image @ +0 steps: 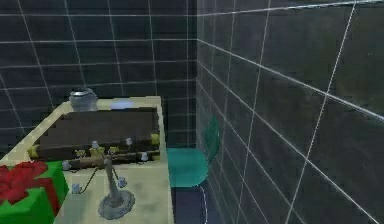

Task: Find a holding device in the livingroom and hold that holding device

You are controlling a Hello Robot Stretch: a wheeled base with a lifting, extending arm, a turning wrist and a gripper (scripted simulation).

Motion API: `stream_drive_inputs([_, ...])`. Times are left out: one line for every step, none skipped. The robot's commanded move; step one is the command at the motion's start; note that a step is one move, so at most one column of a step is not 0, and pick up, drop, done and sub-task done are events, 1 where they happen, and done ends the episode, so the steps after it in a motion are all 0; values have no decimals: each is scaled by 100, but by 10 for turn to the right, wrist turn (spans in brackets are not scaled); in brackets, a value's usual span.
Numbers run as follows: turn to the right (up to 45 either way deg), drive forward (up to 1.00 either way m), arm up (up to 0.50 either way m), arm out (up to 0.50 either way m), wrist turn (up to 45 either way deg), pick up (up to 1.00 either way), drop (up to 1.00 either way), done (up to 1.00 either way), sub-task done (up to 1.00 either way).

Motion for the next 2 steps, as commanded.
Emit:
stream_drive_inputs([-450, 0, 0, 0, 0, 0, 0, 0, 0])
stream_drive_inputs([-450, 0, 0, 0, 0, 0, 0, 0, 0])
